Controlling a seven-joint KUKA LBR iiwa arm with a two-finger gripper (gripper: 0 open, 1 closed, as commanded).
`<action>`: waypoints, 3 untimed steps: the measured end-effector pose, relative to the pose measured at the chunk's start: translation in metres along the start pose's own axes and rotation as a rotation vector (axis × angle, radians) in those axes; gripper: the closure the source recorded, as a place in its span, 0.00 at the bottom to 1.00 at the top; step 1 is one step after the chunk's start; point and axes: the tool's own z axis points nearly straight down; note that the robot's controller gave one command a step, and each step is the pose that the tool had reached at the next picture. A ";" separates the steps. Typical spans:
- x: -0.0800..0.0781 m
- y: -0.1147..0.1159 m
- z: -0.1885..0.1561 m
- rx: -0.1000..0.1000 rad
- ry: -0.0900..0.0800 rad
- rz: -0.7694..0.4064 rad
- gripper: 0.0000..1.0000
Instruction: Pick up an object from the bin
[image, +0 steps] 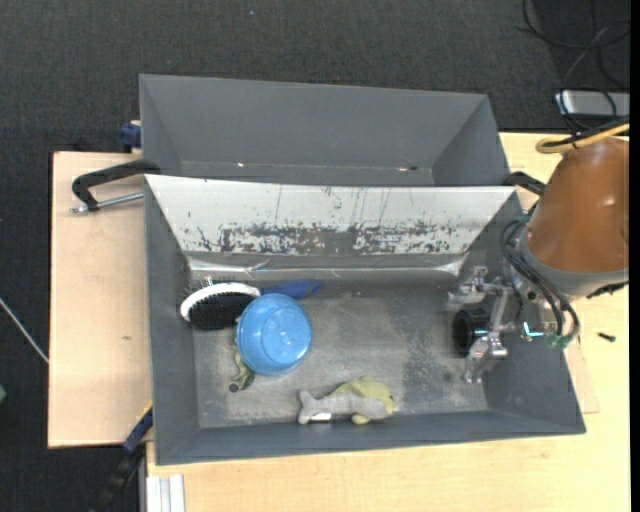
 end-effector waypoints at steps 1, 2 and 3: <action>-0.014 -0.055 0.109 0.000 -0.008 0.322 0.00; 0.008 -0.059 0.076 0.000 -0.007 0.331 0.00; 0.006 -0.053 0.059 0.000 -0.014 0.453 0.00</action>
Offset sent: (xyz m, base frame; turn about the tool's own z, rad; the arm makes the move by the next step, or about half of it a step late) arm 0.0125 -0.0545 -0.1089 0.3203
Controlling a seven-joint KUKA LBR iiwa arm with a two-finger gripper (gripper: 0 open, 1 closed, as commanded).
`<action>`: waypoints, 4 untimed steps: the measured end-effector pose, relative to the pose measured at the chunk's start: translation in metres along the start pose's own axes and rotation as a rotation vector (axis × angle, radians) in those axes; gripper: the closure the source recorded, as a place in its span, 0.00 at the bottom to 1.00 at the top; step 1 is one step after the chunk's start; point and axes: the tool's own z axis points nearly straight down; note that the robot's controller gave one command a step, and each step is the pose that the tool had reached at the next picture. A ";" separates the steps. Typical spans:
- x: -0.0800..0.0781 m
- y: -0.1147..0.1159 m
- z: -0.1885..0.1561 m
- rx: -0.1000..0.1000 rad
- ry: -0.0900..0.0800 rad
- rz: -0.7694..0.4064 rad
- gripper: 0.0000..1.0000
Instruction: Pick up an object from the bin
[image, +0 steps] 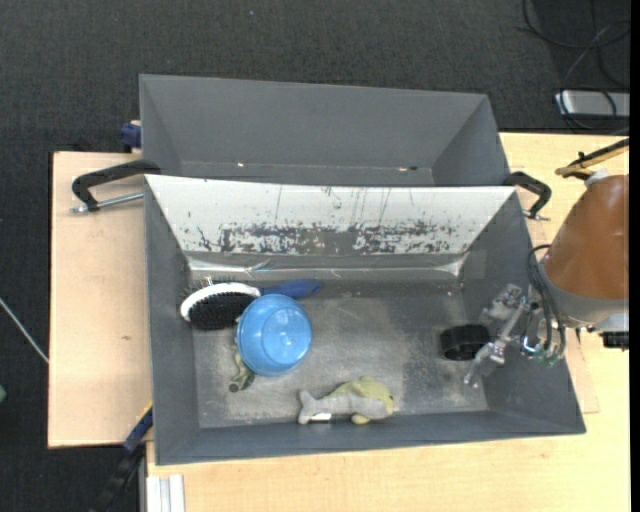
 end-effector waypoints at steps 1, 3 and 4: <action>-0.012 0.009 0.047 -0.011 0.009 0.259 0.00; 0.003 0.010 0.047 -0.001 -0.004 0.321 1.00; 0.002 0.011 0.018 0.000 -0.001 0.319 1.00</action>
Offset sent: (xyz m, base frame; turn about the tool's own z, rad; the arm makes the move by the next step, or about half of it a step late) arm 0.0111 -0.0055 -0.0501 0.2703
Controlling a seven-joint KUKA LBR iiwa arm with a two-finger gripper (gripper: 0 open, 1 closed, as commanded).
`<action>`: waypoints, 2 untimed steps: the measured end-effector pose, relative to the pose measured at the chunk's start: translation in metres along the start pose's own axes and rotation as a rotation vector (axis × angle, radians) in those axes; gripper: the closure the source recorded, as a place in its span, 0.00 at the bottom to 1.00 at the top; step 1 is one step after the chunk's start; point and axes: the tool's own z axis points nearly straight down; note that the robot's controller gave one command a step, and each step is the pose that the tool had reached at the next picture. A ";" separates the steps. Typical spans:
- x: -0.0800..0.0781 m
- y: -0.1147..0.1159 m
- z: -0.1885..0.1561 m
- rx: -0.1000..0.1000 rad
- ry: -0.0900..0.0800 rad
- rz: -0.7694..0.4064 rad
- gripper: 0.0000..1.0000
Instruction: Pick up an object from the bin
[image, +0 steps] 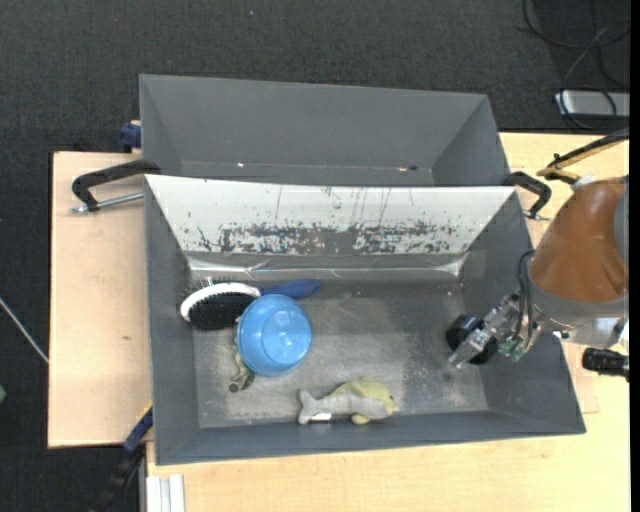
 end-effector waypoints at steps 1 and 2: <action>-0.002 0.002 -0.042 -0.001 -0.001 -0.002 1.00; -0.003 0.003 -0.075 -0.001 -0.001 -0.004 1.00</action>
Offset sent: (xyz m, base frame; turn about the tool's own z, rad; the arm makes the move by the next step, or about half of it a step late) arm -0.0001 0.0001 0.0395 0.0000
